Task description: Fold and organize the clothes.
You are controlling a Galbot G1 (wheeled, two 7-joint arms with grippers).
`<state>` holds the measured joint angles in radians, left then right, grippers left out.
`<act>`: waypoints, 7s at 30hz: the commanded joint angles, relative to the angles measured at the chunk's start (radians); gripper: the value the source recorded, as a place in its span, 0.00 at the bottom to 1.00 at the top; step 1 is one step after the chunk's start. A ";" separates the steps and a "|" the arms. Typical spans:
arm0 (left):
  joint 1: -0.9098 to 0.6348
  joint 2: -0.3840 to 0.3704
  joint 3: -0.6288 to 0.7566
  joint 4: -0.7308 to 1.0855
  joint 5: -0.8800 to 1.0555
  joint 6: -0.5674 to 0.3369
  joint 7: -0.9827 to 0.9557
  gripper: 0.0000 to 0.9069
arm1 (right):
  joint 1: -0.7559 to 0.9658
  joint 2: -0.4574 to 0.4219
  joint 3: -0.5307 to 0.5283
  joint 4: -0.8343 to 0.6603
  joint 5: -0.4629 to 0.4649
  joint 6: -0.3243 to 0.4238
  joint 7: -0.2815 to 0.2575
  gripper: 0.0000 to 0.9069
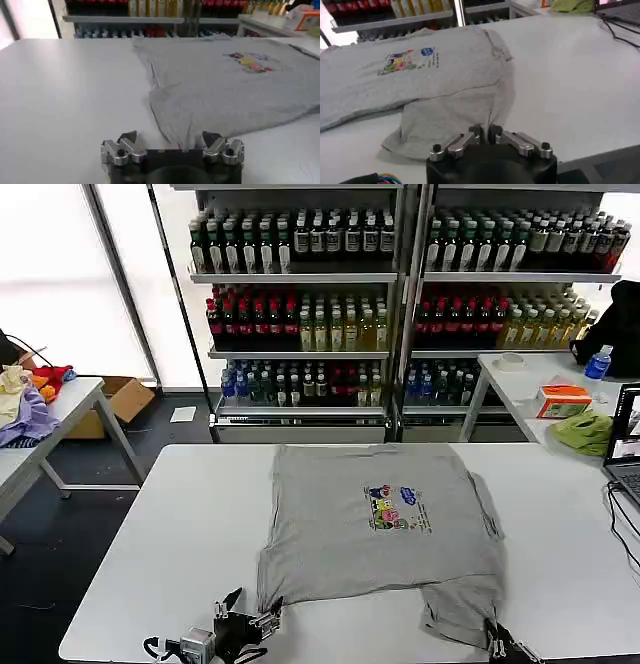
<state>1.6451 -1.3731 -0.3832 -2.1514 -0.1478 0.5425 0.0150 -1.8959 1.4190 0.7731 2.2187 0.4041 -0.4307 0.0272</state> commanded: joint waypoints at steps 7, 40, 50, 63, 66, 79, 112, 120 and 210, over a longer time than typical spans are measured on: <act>-0.008 -0.036 0.034 0.052 0.045 -0.027 -0.005 0.00 | -0.001 0.004 0.003 -0.004 -0.006 -0.001 -0.005 0.00; 0.225 0.036 -0.102 -0.229 -0.007 0.023 -0.001 0.01 | -0.247 -0.079 0.037 0.208 0.099 -0.088 -0.018 0.00; 0.270 0.078 -0.138 -0.300 0.017 0.035 0.000 0.01 | -0.282 -0.081 0.024 0.289 0.236 -0.043 -0.024 0.00; -0.098 0.211 -0.140 -0.122 -0.222 0.037 0.001 0.01 | 0.158 -0.097 0.017 0.186 0.262 0.037 0.054 0.00; -0.162 0.235 -0.139 -0.077 -0.288 0.036 -0.001 0.01 | 0.227 -0.105 0.015 0.149 0.288 0.044 0.072 0.00; -0.445 0.251 -0.042 0.174 -0.384 0.037 0.005 0.01 | 0.551 -0.182 -0.067 -0.149 0.246 0.039 0.111 0.00; -0.223 0.184 -0.045 0.103 -0.240 0.035 -0.023 1.00 | 0.337 -0.120 -0.144 -0.106 -0.122 -0.070 0.122 1.00; -0.275 0.150 -0.007 0.202 -0.219 0.035 -0.021 0.73 | 0.430 -0.094 -0.169 -0.217 -0.107 -0.088 0.195 0.00; -0.457 0.559 -0.106 0.350 -0.298 -0.077 0.240 1.00 | 1.134 -0.324 -0.420 -0.729 0.052 -0.142 -0.189 1.00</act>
<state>1.5752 -0.9654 -0.6486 -2.1408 -0.3504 0.5075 0.1865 -1.1581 1.1041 0.5675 1.8563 0.4943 -0.5710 -0.0869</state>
